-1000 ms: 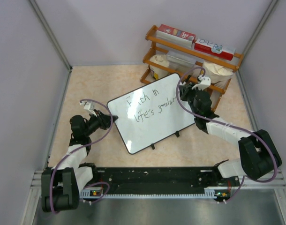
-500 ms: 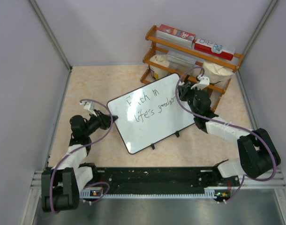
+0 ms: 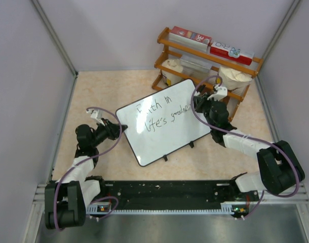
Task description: Write a sentence on the whiteboard
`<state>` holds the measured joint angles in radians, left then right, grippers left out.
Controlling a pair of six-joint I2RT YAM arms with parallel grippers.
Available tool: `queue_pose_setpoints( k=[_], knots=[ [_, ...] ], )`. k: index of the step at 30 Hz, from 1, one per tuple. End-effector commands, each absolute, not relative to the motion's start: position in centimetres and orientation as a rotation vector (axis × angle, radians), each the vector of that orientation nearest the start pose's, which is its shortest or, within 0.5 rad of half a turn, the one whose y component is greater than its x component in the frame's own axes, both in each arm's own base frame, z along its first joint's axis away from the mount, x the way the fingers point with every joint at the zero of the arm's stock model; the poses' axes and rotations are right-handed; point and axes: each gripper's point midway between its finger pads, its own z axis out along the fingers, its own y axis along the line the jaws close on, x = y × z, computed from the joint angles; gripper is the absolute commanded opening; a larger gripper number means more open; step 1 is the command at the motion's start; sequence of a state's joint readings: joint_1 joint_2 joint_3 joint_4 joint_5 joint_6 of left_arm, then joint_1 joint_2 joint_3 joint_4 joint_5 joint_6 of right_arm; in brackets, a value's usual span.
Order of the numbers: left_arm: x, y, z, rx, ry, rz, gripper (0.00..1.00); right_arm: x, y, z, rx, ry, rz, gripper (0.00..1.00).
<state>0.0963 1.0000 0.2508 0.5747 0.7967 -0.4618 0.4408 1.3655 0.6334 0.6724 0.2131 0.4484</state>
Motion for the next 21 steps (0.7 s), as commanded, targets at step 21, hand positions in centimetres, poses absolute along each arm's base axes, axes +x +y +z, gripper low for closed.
queue_pose_setpoints(
  k=[21],
  knots=[
    [28.9, -10.6, 13.6, 0.141, 1.798, -0.883, 0.00, 40.3, 14.4, 21.6, 0.229, 1.600, 0.454, 0.00]
  ],
)
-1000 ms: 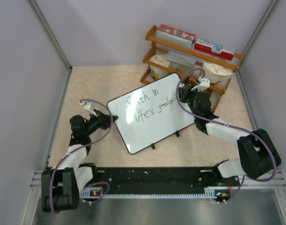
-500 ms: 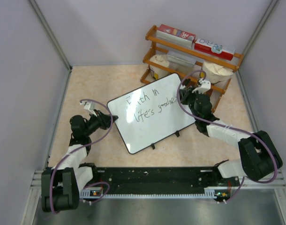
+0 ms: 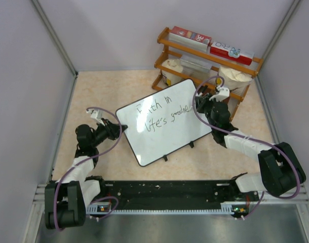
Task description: Write a sentence on the whiteboard
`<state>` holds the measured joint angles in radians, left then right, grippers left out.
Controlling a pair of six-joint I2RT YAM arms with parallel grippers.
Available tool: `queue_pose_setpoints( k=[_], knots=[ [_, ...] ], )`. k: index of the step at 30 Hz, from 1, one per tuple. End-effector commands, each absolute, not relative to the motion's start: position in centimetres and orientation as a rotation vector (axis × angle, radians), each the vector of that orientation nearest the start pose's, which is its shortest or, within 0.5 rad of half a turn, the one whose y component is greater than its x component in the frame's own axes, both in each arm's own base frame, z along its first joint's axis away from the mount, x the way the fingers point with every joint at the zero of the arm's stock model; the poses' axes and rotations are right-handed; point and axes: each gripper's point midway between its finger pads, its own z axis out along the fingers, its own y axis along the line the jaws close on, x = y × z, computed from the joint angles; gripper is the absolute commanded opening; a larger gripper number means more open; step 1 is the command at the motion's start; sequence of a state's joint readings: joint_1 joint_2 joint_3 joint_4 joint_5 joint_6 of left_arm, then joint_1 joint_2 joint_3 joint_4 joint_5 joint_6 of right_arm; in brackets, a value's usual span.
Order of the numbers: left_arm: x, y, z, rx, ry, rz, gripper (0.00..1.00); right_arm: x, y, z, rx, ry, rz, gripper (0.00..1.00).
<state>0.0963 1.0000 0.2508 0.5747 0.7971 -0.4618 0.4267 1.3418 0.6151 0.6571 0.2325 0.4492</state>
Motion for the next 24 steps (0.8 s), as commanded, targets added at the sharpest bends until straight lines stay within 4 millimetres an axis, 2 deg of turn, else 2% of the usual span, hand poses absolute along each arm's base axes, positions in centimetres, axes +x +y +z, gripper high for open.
queue_pose_setpoints(
  k=[1, 9, 24],
  knots=[
    [28.9, -10.7, 13.6, 0.142, 1.798, -0.884, 0.00, 40.3, 14.4, 22.0, 0.227, 1.590, 0.460, 0.00],
    [28.9, -10.6, 13.6, 0.141, 1.798, -0.883, 0.00, 39.5, 14.0, 25.5, 0.243, 1.505, 0.499, 0.00],
    [28.9, -10.7, 13.5, 0.142, 1.799, -0.886, 0.00, 42.4, 14.3, 25.7, 0.231, 1.514, 0.449, 0.00]
  ],
)
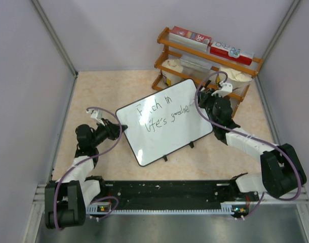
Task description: Write a sentence on the whiteboard
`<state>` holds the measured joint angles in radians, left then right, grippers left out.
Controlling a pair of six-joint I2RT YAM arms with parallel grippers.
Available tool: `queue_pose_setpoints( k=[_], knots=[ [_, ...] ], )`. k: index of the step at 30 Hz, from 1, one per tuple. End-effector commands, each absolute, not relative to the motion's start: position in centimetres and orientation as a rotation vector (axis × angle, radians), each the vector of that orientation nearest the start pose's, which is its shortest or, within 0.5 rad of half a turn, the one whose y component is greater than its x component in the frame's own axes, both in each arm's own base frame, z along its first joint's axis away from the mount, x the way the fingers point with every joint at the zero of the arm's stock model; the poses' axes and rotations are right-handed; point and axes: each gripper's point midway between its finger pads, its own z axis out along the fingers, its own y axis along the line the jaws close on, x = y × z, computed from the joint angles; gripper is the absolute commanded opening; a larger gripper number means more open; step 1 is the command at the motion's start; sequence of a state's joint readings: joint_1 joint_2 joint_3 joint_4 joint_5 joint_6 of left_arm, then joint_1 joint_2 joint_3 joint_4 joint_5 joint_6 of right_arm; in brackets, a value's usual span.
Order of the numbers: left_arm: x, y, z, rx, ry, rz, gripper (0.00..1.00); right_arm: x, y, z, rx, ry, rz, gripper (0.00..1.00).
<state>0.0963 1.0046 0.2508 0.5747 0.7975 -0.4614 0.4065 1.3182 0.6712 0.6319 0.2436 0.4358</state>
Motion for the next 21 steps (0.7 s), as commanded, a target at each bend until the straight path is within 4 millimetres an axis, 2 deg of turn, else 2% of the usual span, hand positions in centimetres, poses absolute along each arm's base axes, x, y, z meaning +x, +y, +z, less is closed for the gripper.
queue_pose_setpoints(
  k=[1, 11, 21],
  knots=[
    [28.9, -10.7, 13.6, 0.143, 1.798, -0.886, 0.00, 42.4, 14.4, 25.7, 0.228, 1.516, 0.449, 0.00],
    [28.9, -10.7, 13.6, 0.144, 1.798, -0.887, 0.00, 42.7, 14.7, 23.6, 0.211, 1.560, 0.436, 0.00],
    [28.9, -10.7, 13.5, 0.142, 1.802, -0.888, 0.00, 42.1, 15.5, 23.3, 0.187, 1.571, 0.495, 0.00]
  ],
)
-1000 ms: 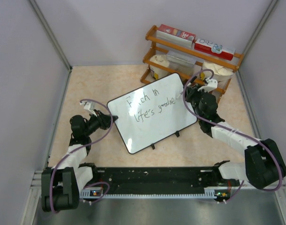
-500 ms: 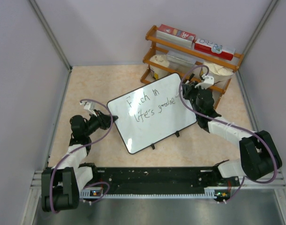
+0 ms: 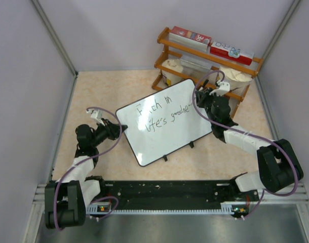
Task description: Write a sentence on the whiteboard
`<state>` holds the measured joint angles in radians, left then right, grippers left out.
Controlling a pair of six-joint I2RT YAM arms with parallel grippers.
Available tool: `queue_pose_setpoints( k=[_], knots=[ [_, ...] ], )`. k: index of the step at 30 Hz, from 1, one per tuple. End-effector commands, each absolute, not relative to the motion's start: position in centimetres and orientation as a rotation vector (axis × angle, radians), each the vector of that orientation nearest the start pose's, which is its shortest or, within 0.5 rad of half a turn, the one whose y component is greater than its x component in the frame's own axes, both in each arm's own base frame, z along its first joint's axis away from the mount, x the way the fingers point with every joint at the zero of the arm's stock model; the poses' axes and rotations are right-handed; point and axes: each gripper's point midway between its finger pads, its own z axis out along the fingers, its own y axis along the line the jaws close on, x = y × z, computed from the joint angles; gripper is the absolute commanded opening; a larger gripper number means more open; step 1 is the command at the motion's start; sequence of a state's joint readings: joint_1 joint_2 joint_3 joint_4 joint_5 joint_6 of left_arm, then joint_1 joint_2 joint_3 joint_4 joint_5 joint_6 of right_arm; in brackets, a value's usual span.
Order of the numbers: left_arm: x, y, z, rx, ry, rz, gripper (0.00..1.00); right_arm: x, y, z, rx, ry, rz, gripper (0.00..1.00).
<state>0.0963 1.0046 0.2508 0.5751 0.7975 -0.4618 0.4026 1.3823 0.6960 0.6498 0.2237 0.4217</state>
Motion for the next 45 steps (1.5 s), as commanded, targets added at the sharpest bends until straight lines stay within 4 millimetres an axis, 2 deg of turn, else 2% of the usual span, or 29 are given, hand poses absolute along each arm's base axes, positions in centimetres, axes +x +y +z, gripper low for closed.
queue_pose_setpoints(
  k=[1, 12, 28, 40, 45],
  knots=[
    [28.9, -10.7, 13.5, 0.143, 1.801, -0.888, 0.00, 42.0, 15.5, 23.1, 0.187, 1.577, 0.493, 0.00],
    [28.9, -10.7, 13.5, 0.142, 1.801, -0.887, 0.00, 41.3, 15.1, 20.7, 0.202, 1.627, 0.477, 0.00],
    [28.9, -10.7, 13.6, 0.144, 1.798, -0.887, 0.00, 41.1, 13.5, 20.7, 0.245, 1.623, 0.432, 0.00],
    [28.9, -10.7, 13.6, 0.144, 1.798, -0.887, 0.00, 40.1, 13.9, 19.5, 0.233, 1.645, 0.475, 0.00],
    [28.9, -10.7, 13.6, 0.146, 1.797, -0.888, 0.00, 40.1, 14.4, 20.0, 0.232, 1.629, 0.514, 0.00]
  ],
)
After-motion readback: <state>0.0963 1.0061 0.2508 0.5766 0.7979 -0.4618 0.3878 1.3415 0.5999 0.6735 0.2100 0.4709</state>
